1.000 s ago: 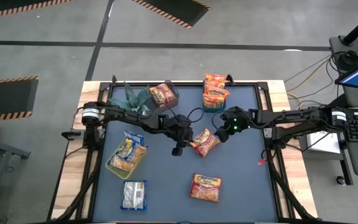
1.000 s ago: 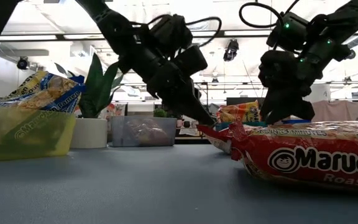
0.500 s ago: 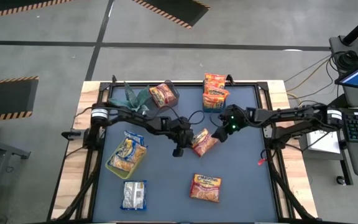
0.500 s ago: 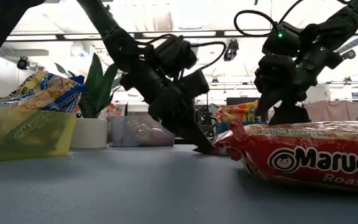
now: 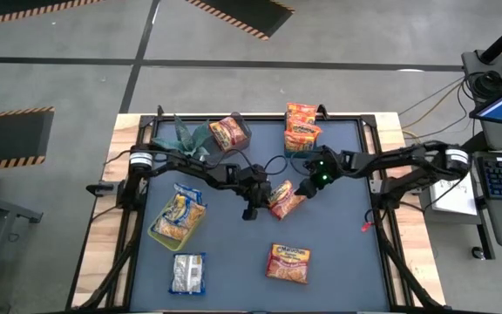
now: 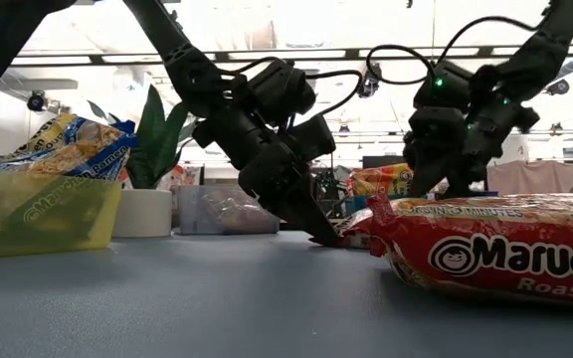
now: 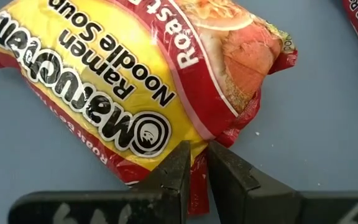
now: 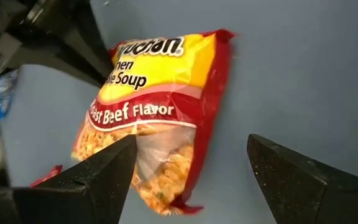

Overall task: Sort Maruchan noodles
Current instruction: Put the red noodle pack into the black bin

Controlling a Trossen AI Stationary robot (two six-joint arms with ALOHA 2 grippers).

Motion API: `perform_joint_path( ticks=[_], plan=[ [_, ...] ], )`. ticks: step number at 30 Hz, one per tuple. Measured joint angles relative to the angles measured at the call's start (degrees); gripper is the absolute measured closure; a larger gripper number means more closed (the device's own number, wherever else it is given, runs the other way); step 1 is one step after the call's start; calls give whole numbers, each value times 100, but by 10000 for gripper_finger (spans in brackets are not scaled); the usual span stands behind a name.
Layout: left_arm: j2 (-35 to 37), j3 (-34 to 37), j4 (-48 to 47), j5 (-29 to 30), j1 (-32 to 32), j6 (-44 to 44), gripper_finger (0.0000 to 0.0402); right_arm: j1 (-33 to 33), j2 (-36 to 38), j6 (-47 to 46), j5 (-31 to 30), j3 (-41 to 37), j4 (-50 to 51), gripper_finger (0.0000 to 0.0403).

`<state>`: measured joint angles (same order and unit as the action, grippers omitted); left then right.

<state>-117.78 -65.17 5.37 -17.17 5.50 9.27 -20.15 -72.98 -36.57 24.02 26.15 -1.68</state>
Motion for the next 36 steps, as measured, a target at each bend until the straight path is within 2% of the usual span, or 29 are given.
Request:
perform_joint_path(
  ticks=[9,13,22,26,32,36],
  plan=[
    [4,0,-20,4,0,-133,363,-3,-1044,-212,1195,-70,-2049,108],
    [7,0,-24,5,-2,-165,363,-3,-1388,-529,1440,-56,-2905,114],
    [8,0,-28,4,-2,-233,363,29,-1784,-711,1494,-1,-3317,158],
    [12,2,-31,5,-2,-253,363,36,-1741,-709,1444,16,-3332,196],
    [89,9,-78,9,-4,-281,363,40,-1734,-736,1407,16,-3352,277],
    [277,11,-326,50,-2,-224,363,40,-1709,-684,1407,16,-3342,293]
  ],
)
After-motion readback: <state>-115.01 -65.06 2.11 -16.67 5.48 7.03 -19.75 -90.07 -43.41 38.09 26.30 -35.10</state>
